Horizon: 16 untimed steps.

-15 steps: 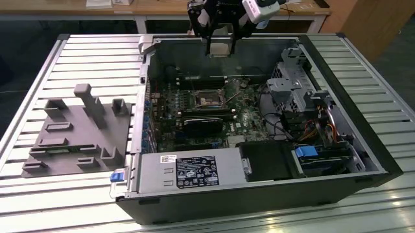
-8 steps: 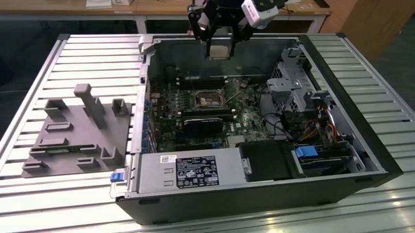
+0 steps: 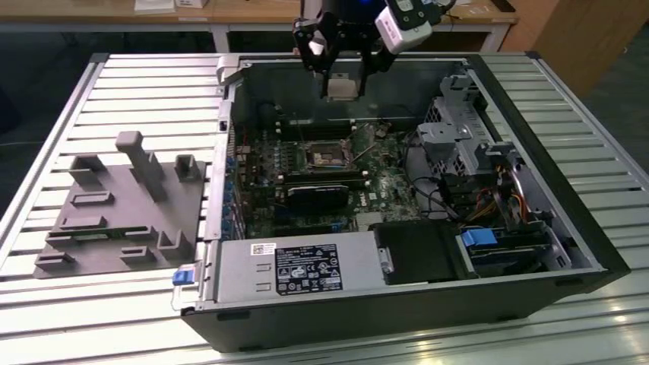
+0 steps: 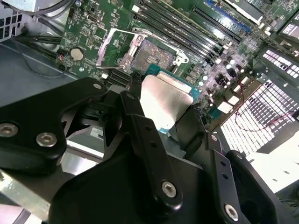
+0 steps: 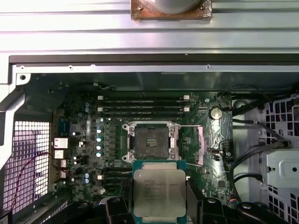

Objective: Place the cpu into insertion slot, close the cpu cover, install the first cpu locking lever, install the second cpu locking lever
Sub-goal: 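Place the cpu into insertion slot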

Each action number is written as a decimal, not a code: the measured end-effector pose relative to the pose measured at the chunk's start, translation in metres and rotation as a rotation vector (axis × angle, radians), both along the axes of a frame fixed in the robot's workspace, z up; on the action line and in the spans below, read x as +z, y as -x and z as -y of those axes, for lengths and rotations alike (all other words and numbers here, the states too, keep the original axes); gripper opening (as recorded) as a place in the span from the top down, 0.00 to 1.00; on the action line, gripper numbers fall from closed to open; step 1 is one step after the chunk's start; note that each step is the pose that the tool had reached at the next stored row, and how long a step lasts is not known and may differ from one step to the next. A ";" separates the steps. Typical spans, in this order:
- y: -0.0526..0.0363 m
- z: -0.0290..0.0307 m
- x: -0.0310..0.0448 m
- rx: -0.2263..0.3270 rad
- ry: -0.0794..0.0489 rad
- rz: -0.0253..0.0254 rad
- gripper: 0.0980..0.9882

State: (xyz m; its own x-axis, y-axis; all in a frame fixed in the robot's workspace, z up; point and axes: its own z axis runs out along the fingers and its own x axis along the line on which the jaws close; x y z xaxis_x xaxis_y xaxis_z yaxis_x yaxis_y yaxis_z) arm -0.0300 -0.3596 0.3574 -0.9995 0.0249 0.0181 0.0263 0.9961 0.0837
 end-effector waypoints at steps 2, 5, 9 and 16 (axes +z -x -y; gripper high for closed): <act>0.0000 0.0000 -0.0019 0.000 0.001 0.0000 0.51; 0.0000 -0.0002 -0.0048 0.000 0.003 0.0000 0.51; 0.0000 -0.0002 -0.0080 0.000 0.003 0.0001 0.51; 0.0000 -0.0003 -0.0126 0.000 0.004 0.0001 0.51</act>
